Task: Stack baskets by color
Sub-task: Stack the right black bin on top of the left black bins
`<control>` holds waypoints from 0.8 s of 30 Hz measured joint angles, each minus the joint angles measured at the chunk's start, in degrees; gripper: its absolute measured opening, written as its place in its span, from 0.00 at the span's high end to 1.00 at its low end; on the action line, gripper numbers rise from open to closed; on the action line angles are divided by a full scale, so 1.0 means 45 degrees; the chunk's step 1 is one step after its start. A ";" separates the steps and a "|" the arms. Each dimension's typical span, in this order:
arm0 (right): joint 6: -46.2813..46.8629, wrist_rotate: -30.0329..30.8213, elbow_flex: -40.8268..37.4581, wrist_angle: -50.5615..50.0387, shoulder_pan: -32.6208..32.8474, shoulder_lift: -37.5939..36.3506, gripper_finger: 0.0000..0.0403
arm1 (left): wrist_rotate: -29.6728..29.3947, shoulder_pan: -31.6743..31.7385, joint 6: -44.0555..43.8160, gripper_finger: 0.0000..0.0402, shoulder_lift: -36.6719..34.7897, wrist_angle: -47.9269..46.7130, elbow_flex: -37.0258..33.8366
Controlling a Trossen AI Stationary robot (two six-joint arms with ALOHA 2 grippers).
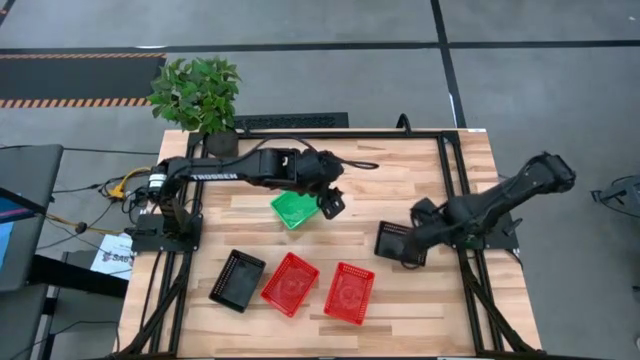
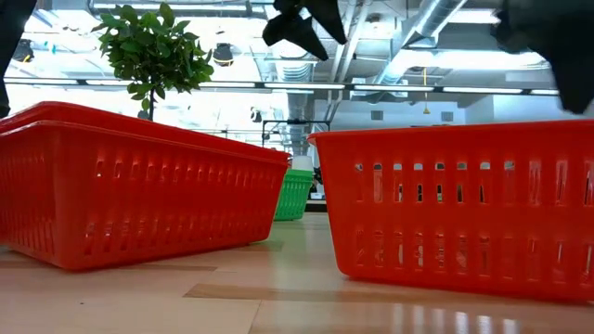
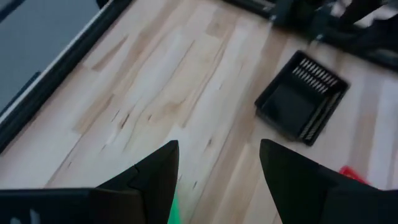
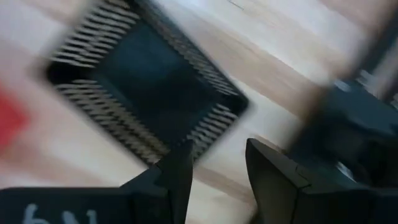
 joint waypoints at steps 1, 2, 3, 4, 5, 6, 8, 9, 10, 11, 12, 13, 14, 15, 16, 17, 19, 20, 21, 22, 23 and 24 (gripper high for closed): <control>0.0498 -0.0016 -0.0160 -0.0273 0.0256 0.0107 0.58 | 0.0251 0.0050 0.0007 0.47 0.0000 0.0168 0.0000; 0.0981 -0.0050 -0.0324 -0.0436 0.0513 0.0217 0.58 | 0.0510 0.0103 0.0004 0.47 0.0000 0.0339 0.0000; 0.1486 -0.0165 -0.0516 -0.0559 0.0746 0.0337 0.58 | 0.0752 0.0142 -0.0010 0.47 0.0000 0.0462 0.0000; 0.2005 -0.0268 -0.0680 -0.0656 0.0967 0.0464 0.58 | 0.0952 0.0184 -0.0037 0.47 0.0005 0.0571 0.0000; 0.2473 -0.0385 -0.0851 -0.0691 0.1164 0.0562 0.58 | 0.1038 0.0195 -0.0064 0.47 0.0005 0.0661 0.0000; 0.2860 -0.0511 -0.1021 -0.0681 0.1334 0.0700 0.58 | 0.1073 0.0198 -0.0075 0.47 0.0005 0.0709 0.0000; 0.3431 -0.0787 -0.1431 -0.0396 0.1594 0.1006 0.58 | 0.1115 0.0196 -0.0076 0.47 0.0005 0.0798 0.0000; 0.3565 -0.0937 -0.1606 -0.0294 0.1702 0.1183 0.58 | 0.1115 0.0196 -0.0080 0.47 0.0007 0.0815 0.0000; 0.3658 -0.1019 -0.1754 -0.0139 0.1786 0.1343 0.58 | 0.1120 0.0196 -0.0080 0.47 0.0010 0.0814 0.0000; 0.3727 -0.1035 -0.1910 0.0159 0.1830 0.1478 0.58 | 0.1120 0.0196 -0.0080 0.47 0.0010 0.0801 0.0000; 0.3740 -0.1032 -0.2079 0.0521 0.1865 0.1612 0.58 | 0.1124 0.0196 -0.0080 0.47 0.0010 0.0777 0.0000; 0.3726 -0.1032 -0.2243 0.0902 0.1831 0.1709 0.58 | 0.1125 0.0196 -0.0080 0.47 0.0010 0.0758 0.0000; 0.3639 -0.1027 -0.2375 0.1282 0.1754 0.1799 0.58 | 0.1124 0.0196 -0.0072 0.47 0.0010 0.0762 0.0000; 0.3391 -0.1000 -0.2466 0.1732 0.1643 0.1897 0.58 | 0.1125 0.0196 -0.0045 0.47 0.0010 0.0762 0.0000; 0.3063 -0.0903 -0.2537 0.2202 0.1522 0.1995 0.58 | 0.1122 0.0196 -0.0034 0.47 0.0010 0.0762 0.0000; 0.2756 -0.0740 -0.2599 0.2672 0.1399 0.2055 0.58 | 0.1125 0.0196 -0.0030 0.47 0.0010 0.0755 0.0000; 0.2134 -0.0315 -0.2598 0.3541 0.1096 0.2240 0.58 | 0.1125 0.0196 -0.0007 0.47 0.0010 0.0711 0.0000; 0.1793 -0.0087 -0.2613 0.3947 0.0938 0.2276 0.58 | 0.1125 0.0196 -0.0007 0.47 0.0010 0.0661 0.0000; 0.1405 0.0205 -0.2608 0.4410 0.0777 0.2266 0.58 | 0.1130 0.0196 -0.0002 0.47 0.0010 0.0622 0.0000; 0.0997 0.0453 -0.2603 0.4822 0.0561 0.2250 0.58 | 0.1125 0.0196 0.0002 0.47 0.0010 0.0564 0.0000; 0.0627 0.0629 -0.2603 0.5238 0.0328 0.2247 0.58 | 0.1129 0.0196 0.0030 0.47 0.0010 0.0468 0.0000; 0.0294 0.0696 -0.2603 0.5549 0.0118 0.2205 0.58 | 0.1128 0.0196 0.0064 0.47 0.0010 0.0375 0.0000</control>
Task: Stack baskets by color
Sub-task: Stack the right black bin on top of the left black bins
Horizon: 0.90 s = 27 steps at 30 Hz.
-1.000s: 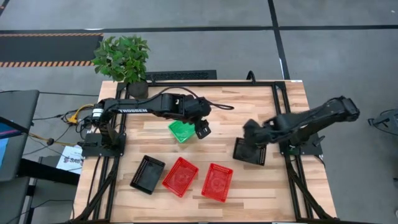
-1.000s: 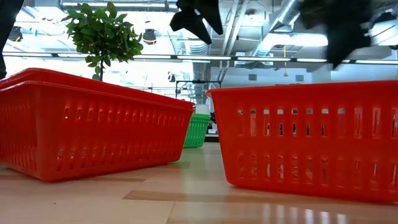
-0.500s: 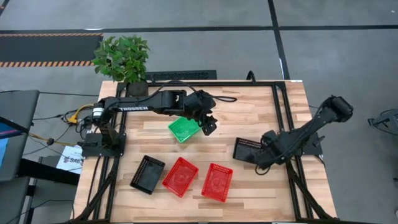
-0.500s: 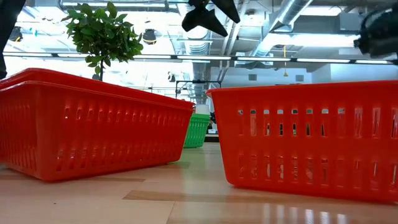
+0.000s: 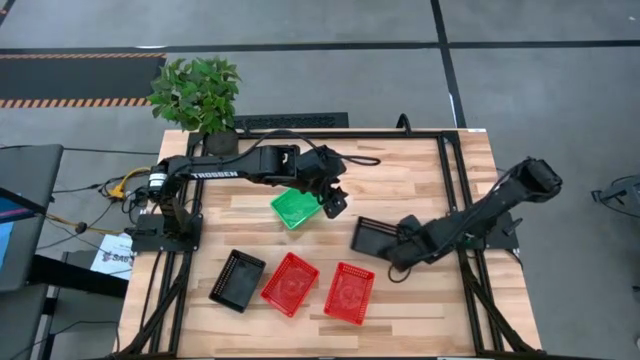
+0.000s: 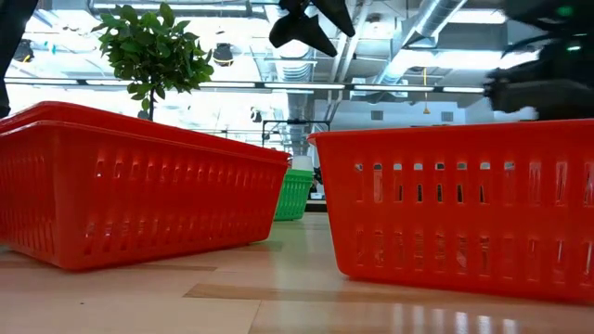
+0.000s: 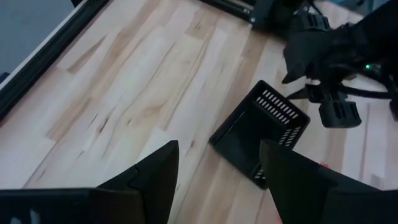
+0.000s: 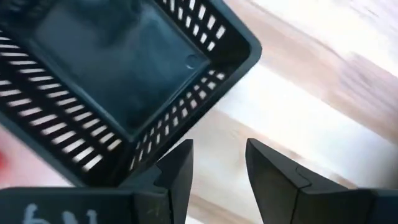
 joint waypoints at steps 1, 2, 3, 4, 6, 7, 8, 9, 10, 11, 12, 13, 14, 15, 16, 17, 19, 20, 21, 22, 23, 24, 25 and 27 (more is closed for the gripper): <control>-0.0256 0.0018 0.0002 0.0140 -0.0204 -0.0105 0.58 | -0.0006 0.0000 0.0009 0.47 0.0000 -0.0096 0.0000; -0.0449 0.0030 0.0029 0.0180 -0.0362 -0.0202 0.58 | -0.0018 0.0000 0.0014 0.47 0.0000 -0.0158 0.0000; -0.0518 0.0034 0.0059 0.0099 -0.0495 -0.0268 0.58 | -0.0060 0.0000 0.0047 0.47 0.0000 -0.0193 0.0000; -0.0546 0.0034 0.0071 -0.0008 -0.0560 -0.0378 0.58 | -0.0150 0.0000 0.0163 0.47 0.0000 -0.0250 0.0000; -0.0705 0.0058 0.0217 -0.0036 -0.0593 -0.0741 0.58 | -0.0291 0.0000 0.0411 0.47 0.0000 -0.0283 -0.0014; -0.0814 0.0067 0.0308 -0.0018 -0.0565 -0.0940 0.58 | -0.0300 0.0000 0.0458 0.47 0.0000 -0.0200 -0.0069; -0.0880 0.0076 0.0388 -0.0034 -0.0495 -0.1141 0.58 | -0.0295 0.0033 0.0463 0.47 0.0000 -0.0190 -0.0111; -0.0906 0.0073 0.0454 -0.0099 -0.0388 -0.1357 0.58 | -0.0295 0.0038 0.0458 0.47 0.0013 -0.0200 -0.0126; -0.0892 0.0068 0.0554 -0.0164 -0.0260 -0.1590 0.58 | -0.0295 0.0039 0.0458 0.47 0.0019 -0.0199 -0.0126; -0.0837 0.0071 0.0675 -0.0198 -0.0112 -0.1823 0.58 | -0.0296 0.0047 0.0467 0.47 0.0019 -0.0192 -0.0126; -0.0718 0.0073 0.0741 -0.0255 0.0061 -0.2078 0.58 | -0.0299 0.0053 0.0511 0.47 0.0019 -0.0153 -0.0126; -0.0550 0.0073 0.0775 -0.0322 0.0270 -0.2328 0.58 | -0.0300 0.0053 0.0549 0.47 0.0019 -0.0067 -0.0126; -0.0361 0.0093 0.0805 -0.0313 0.0472 -0.2590 0.58 | -0.0314 0.0053 0.0555 0.47 0.0019 0.0007 -0.0126; -0.0143 0.0180 0.0850 -0.0328 0.0678 -0.2809 0.58 | -0.0334 0.0060 0.0560 0.47 0.0019 0.0100 -0.0126; 0.0110 0.0269 0.0855 -0.0344 0.0879 -0.3023 0.58 | -0.0363 0.0080 0.0577 0.47 0.0019 0.0253 -0.0126; 0.0350 0.0320 0.0855 -0.0390 0.1090 -0.3210 0.58 | -0.0412 0.0104 0.0633 0.47 0.0021 0.0420 -0.0126; 0.0803 0.0489 0.0850 -0.0465 0.1537 -0.3585 0.58 | -0.0479 0.0163 0.0667 0.47 0.0248 0.1008 -0.0097; 0.1034 0.0640 0.0850 -0.0536 0.1747 -0.3729 0.58 | -0.0459 0.0218 0.0672 0.47 0.0349 0.1277 -0.0100; 0.1243 0.0780 0.0850 -0.0620 0.1954 -0.3824 0.58 | -0.0441 0.0271 0.0686 0.47 0.0520 0.1290 -0.0121; 0.1462 0.0920 0.0850 -0.0708 0.2157 -0.3889 0.58 | -0.0399 0.0309 0.0701 0.47 0.0758 0.1652 -0.0121; 0.1647 0.1050 0.0850 -0.0826 0.2345 -0.3947 0.58 | -0.0212 0.0378 0.0699 0.47 0.0927 0.2107 -0.0121; 0.1795 0.1157 0.0840 -0.0946 0.2515 -0.3985 0.58 | -0.0128 0.0450 0.0664 0.47 0.1154 0.2196 -0.0121; 0.1906 0.1244 0.0841 -0.0994 0.2678 -0.3983 0.58 | -0.0083 0.0507 0.0574 0.47 0.1419 0.2491 -0.0111; 0.2195 0.1326 0.0840 -0.1240 0.2905 -0.3947 0.58 | 0.0109 0.0610 0.0504 0.47 0.1955 0.3115 -0.0107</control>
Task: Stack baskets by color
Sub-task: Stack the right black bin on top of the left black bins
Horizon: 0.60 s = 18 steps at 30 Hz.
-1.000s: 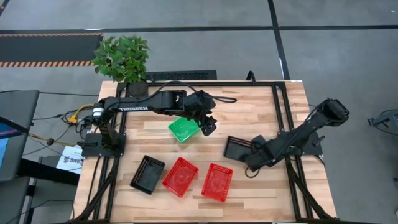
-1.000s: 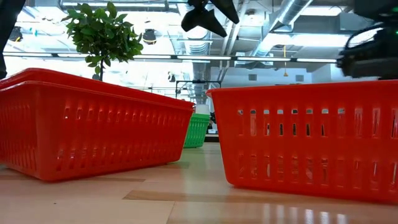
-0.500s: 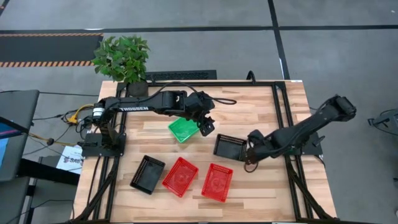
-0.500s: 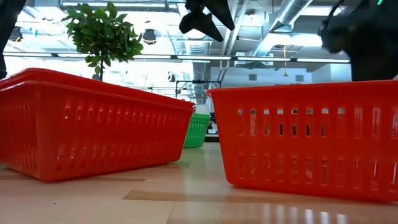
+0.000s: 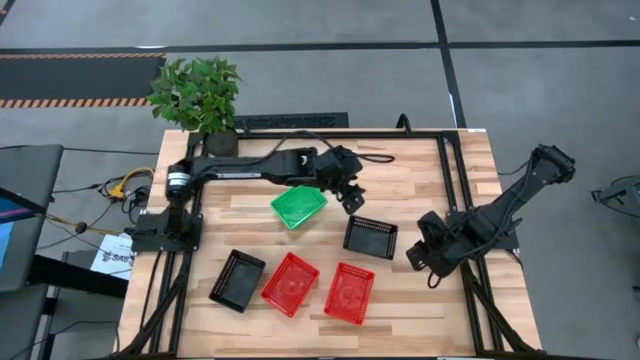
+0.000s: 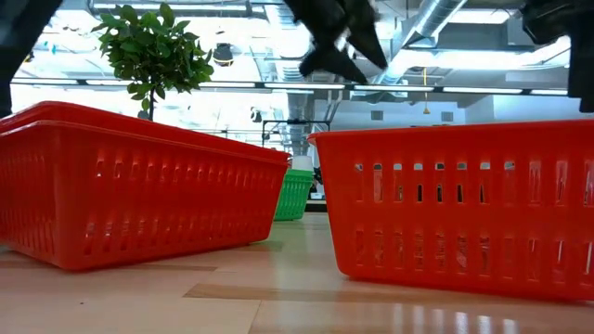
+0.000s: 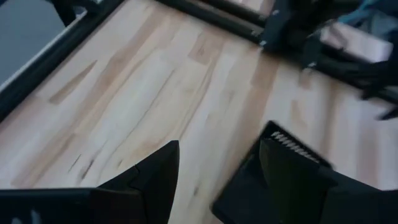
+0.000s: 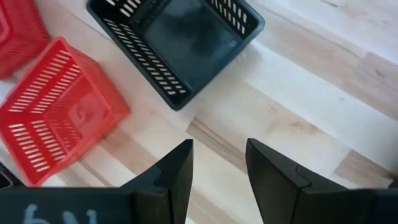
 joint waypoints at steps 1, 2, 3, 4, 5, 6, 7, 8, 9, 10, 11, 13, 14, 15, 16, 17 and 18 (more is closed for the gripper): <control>0.0164 0.0000 -0.0005 -0.0097 0.0115 0.0024 0.58 | 0.0000 0.0027 0.0064 0.47 0.0270 0.0296 0.0000; 0.0274 0.0001 0.0000 -0.0128 0.0211 0.0079 0.58 | 0.0023 0.0055 0.0307 0.47 0.0487 0.0523 0.0000; 0.0347 0.0006 0.0000 -0.0164 0.0286 0.0161 0.58 | -0.0004 0.0071 0.0600 0.47 0.0776 0.0664 0.0000; 0.0428 0.0007 0.0000 -0.0199 0.0343 0.0236 0.58 | 0.0043 0.0086 0.0931 0.47 0.0995 0.0975 0.0005; 0.0509 0.0006 0.0000 -0.0204 0.0425 0.0270 0.58 | 0.0182 0.0108 0.1252 0.47 0.1199 0.0975 0.0005; 0.0624 0.0010 0.0000 -0.0196 0.0527 0.0320 0.58 | 0.0360 0.0114 0.1506 0.47 0.1511 0.0988 0.0007; 0.0702 0.0014 0.0005 -0.0210 0.0615 0.0388 0.58 | 0.0593 0.0114 0.1683 0.47 0.1750 0.1261 0.0024; 0.0781 0.0019 -0.0007 -0.0254 0.0687 0.0455 0.58 | 0.0916 0.0114 0.1789 0.47 0.1964 0.1136 0.0009; 0.0873 0.0015 -0.0023 -0.0286 0.0788 0.0492 0.58 | 0.1147 0.0114 0.1877 0.47 0.2218 0.1055 -0.0005; 0.0932 0.0017 0.0001 -0.0289 0.0880 0.0542 0.58 | 0.1401 0.0114 0.1978 0.47 0.2444 0.1367 0.0000; 0.0976 0.0016 0.0002 -0.0293 0.0957 0.0588 0.58 | 0.1612 0.0114 0.2084 0.47 0.2596 0.1337 0.0000; 0.1129 0.0010 -0.0010 -0.0309 0.1110 0.0653 0.58 | 0.1880 0.0089 0.2269 0.47 0.2851 0.1324 0.0000; 0.1230 0.0010 -0.0010 -0.0317 0.1190 0.0662 0.58 | 0.1961 0.0085 0.2315 0.47 0.2889 0.1228 -0.0001; 0.1322 0.0010 -0.0010 -0.0322 0.1273 0.0672 0.58 | 0.1953 0.0079 0.2426 0.47 0.2892 0.1130 -0.0022; 0.1409 0.0010 -0.0010 -0.0340 0.1352 0.0672 0.58 | 0.1922 0.0060 0.2647 0.47 0.2892 0.1261 -0.0024; 0.1506 0.0010 -0.0010 -0.0352 0.1413 0.0672 0.58 | 0.1781 0.0047 0.2928 0.47 0.2886 0.1467 -0.0020; 0.1560 0.0010 -0.0010 -0.0364 0.1482 0.0672 0.58 | 0.1565 0.0034 0.3247 0.47 0.2874 0.1587 -0.0019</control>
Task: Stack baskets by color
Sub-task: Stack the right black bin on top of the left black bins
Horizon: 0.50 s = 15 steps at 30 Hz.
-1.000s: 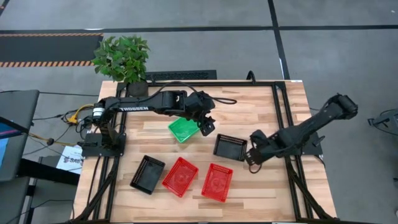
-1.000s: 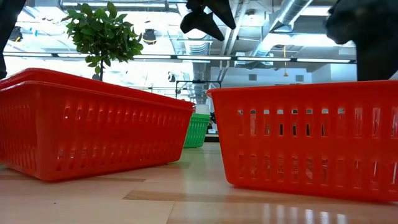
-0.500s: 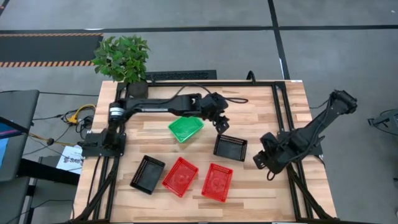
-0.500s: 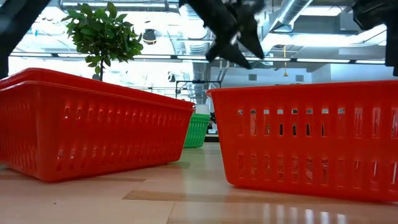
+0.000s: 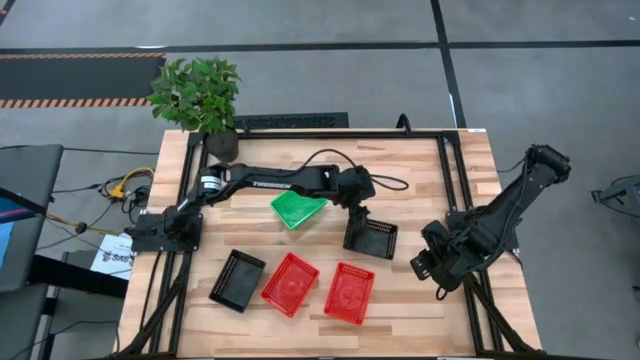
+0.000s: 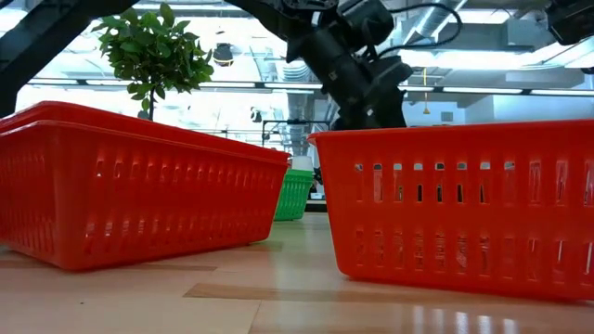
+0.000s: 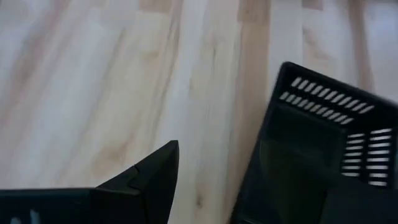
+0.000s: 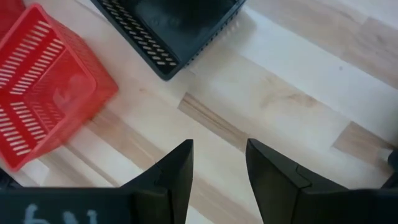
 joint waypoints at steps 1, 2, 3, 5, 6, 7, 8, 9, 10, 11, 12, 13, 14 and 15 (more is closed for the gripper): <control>0.0020 0.0000 0.0000 0.0007 0.0058 -0.0003 0.58 | -0.0131 -0.0003 0.0374 0.47 -0.0001 0.0133 0.0000; 0.0027 0.0000 0.0000 -0.0001 0.0108 -0.0005 0.58 | -0.0132 -0.0003 0.0722 0.47 -0.0001 0.0252 0.0014; 0.0027 0.0000 0.0000 -0.0016 0.0130 -0.0002 0.58 | -0.0056 -0.0003 0.0926 0.47 -0.0001 0.0357 0.0027; 0.0032 0.0000 0.0000 -0.0011 0.0129 -0.0005 0.58 | 0.0479 -0.0003 0.1045 0.47 -0.0009 0.0552 0.0053; 0.0032 -0.0005 0.0000 -0.0010 0.0129 -0.0005 0.58 | 0.0673 -0.0003 0.1040 0.47 -0.0016 0.0519 0.0053; 0.0032 -0.0005 0.0000 -0.0006 0.0129 0.0000 0.58 | 0.0794 -0.0003 0.1044 0.47 0.0014 0.0519 0.0049; 0.0032 -0.0005 0.0000 -0.0011 0.0129 -0.0005 0.58 | 0.0914 -0.0013 0.1057 0.47 0.0075 0.0546 0.0049; 0.0032 -0.0001 0.0000 -0.0013 0.0125 -0.0005 0.58 | 0.1184 -0.0034 0.1096 0.47 0.0108 0.0448 0.0045; 0.0028 -0.0004 0.0000 -0.0024 0.0128 0.0000 0.58 | 0.1576 -0.0053 0.1169 0.47 0.0128 0.0319 0.0030; 0.0016 -0.0003 0.0000 -0.0026 0.0129 -0.0003 0.58 | 0.1939 -0.0091 0.1272 0.47 0.0135 0.0292 0.0024; -0.0020 -0.0002 0.0000 -0.0026 0.0129 -0.0005 0.58 | 0.2160 -0.0154 0.1407 0.47 0.0139 0.0319 0.0026; -0.0027 -0.0005 0.0000 -0.0026 0.0129 -0.0005 0.58 | 0.2193 -0.0241 0.1607 0.47 0.0193 0.0358 0.0049; -0.0027 -0.0005 0.0000 -0.0026 0.0129 -0.0005 0.58 | 0.2116 -0.0327 0.1864 0.47 0.0310 0.0426 0.0078; -0.0027 -0.0005 0.0000 -0.0026 0.0124 -0.0005 0.58 | 0.1988 -0.0402 0.2106 0.47 0.0396 0.0302 0.0070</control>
